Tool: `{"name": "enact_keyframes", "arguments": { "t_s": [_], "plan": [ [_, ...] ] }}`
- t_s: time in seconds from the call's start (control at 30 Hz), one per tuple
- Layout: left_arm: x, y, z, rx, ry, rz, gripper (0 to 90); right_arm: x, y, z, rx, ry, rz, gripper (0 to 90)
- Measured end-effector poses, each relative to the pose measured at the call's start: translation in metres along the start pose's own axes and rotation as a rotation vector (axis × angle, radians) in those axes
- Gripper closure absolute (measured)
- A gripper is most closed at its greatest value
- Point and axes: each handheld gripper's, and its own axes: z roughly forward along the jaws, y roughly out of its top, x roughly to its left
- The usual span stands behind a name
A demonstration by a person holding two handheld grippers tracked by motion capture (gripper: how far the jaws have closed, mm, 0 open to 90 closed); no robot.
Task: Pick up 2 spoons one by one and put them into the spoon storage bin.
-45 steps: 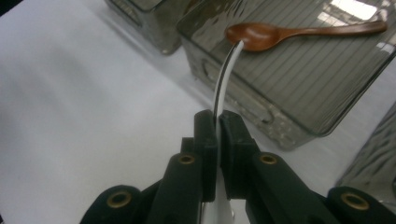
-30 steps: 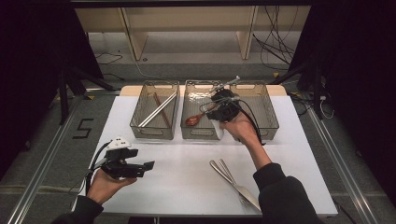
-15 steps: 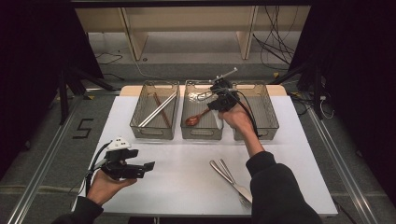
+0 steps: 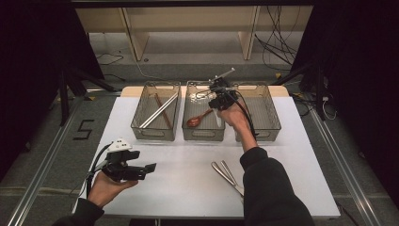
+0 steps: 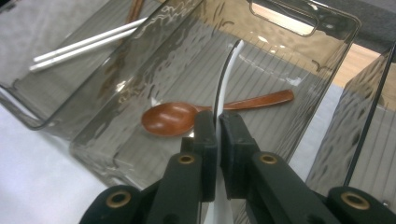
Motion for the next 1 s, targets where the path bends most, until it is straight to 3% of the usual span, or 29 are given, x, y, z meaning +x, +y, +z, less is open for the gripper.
{"name": "enact_keyframes", "arguments": {
  "t_s": [0.27,0.4,0.6,0.83,1.0],
  "plan": [
    [0.000,0.000,0.000,-0.002,-0.007,0.002,17.2,-0.002,0.000,0.012,0.002,-0.027,0.018,85.0],
    [0.001,-0.001,0.000,-0.002,-0.008,0.001,17.1,-0.003,0.000,0.012,0.003,-0.014,0.030,74.8],
    [0.001,-0.001,0.000,-0.005,-0.007,-0.008,16.8,-0.001,-0.004,-0.001,0.012,0.025,-0.006,55.5],
    [0.001,0.000,0.000,-0.010,-0.005,-0.011,16.1,0.007,-0.035,-0.027,0.026,0.104,-0.073,40.1],
    [0.000,0.001,0.001,-0.011,-0.004,-0.010,16.0,0.008,-0.064,-0.045,0.029,0.141,-0.069,36.3]
  ]
}}
